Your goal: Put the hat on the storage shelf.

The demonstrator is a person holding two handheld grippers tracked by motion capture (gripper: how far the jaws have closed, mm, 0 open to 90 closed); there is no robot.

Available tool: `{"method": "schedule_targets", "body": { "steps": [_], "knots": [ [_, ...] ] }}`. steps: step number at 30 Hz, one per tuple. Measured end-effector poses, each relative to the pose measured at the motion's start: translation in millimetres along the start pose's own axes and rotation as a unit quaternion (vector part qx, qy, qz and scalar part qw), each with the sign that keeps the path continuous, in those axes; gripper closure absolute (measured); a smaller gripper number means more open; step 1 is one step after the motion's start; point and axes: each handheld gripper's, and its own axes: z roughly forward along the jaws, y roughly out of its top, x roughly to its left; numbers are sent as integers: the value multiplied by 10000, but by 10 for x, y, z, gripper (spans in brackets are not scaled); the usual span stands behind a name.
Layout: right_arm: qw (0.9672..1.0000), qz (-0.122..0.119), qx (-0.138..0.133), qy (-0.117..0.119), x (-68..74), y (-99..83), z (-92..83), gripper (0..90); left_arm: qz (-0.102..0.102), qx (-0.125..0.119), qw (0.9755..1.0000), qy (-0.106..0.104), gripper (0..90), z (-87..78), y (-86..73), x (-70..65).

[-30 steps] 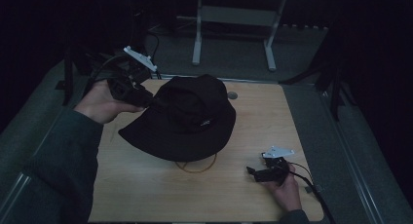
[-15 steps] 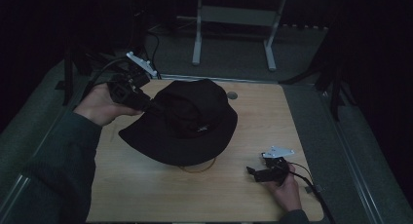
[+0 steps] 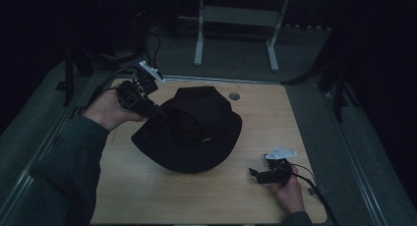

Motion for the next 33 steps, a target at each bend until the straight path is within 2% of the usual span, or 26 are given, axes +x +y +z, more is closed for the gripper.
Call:
{"method": "schedule_targets", "body": {
  "steps": [8,10,12,16,22,26,33],
  "knots": [
    [10000,-5,-5,-3,-1,0,0,113,-187,27,9998,-62,559,-33,-1,20],
    [10000,2,-2,-1,0,0,0,113,-220,30,9997,-32,538,-44,-7,16],
    [10000,4,-1,0,1,0,0,113,-194,22,9998,56,499,-58,-14,8],
    [10000,-1,1,-1,0,0,0,113,-290,-57,9994,175,392,-77,-24,22],
    [10000,-8,3,-1,-1,-1,-1,113,-437,-35,9985,313,289,-67,-35,50],
    [10000,-4,2,2,0,-1,-1,113,-443,27,9981,418,235,-61,-53,64],
    [10000,-6,2,3,-1,-1,-1,113,-647,2,9957,668,155,-52,-136,132]
  ]
}}
